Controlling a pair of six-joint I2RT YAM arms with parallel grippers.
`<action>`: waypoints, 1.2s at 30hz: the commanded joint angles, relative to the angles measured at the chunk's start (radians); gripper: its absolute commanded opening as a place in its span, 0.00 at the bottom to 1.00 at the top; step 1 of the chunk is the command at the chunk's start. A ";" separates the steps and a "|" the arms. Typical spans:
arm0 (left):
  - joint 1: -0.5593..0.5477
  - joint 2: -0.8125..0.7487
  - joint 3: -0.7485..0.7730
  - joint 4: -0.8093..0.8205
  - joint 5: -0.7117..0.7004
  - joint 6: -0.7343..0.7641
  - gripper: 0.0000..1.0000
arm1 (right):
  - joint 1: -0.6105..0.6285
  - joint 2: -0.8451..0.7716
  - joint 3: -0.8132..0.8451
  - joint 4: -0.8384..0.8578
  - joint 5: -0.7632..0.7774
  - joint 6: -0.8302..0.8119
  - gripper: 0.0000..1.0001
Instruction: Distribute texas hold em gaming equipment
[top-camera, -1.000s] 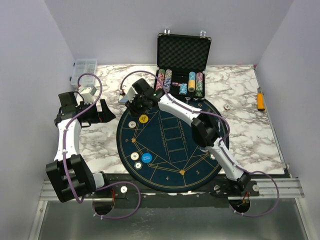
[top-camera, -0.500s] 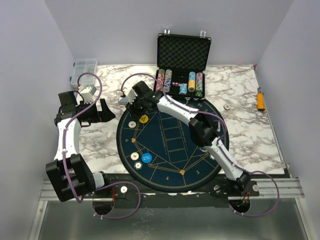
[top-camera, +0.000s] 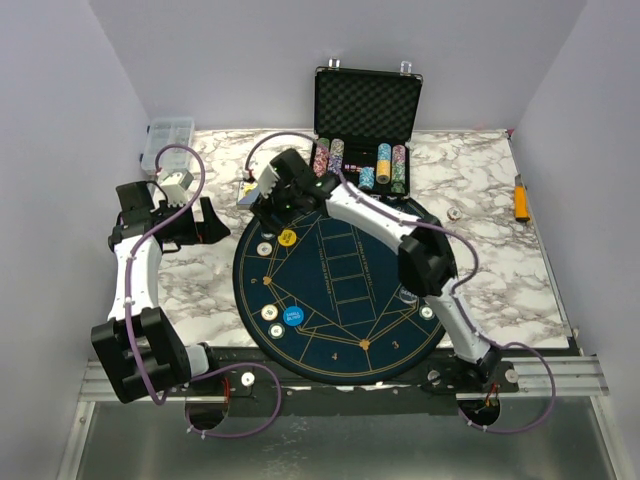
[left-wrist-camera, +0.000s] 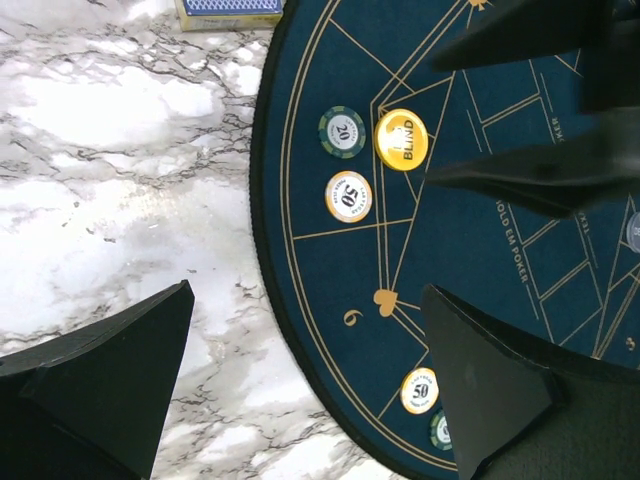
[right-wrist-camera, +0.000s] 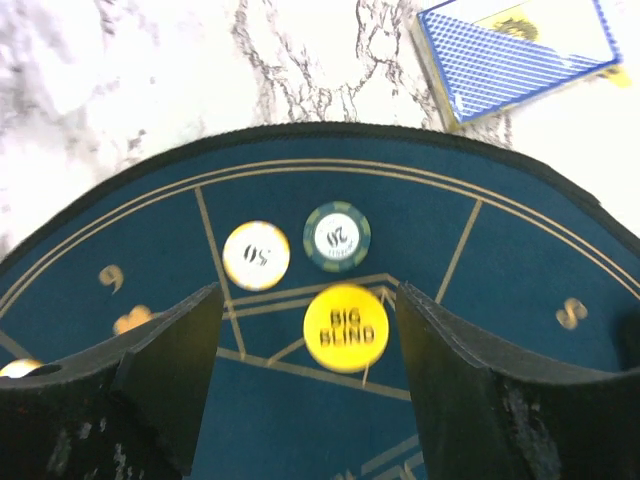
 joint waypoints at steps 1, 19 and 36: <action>-0.005 -0.071 0.004 -0.006 -0.033 0.070 0.98 | -0.041 -0.260 -0.145 -0.002 0.012 0.012 0.76; -0.205 -0.168 -0.051 -0.008 -0.165 0.091 0.99 | -0.832 -0.765 -0.735 -0.202 -0.014 -0.099 0.87; -0.209 -0.178 -0.067 -0.007 -0.173 0.094 0.98 | -0.987 -0.434 -0.717 -0.101 0.074 -0.181 0.78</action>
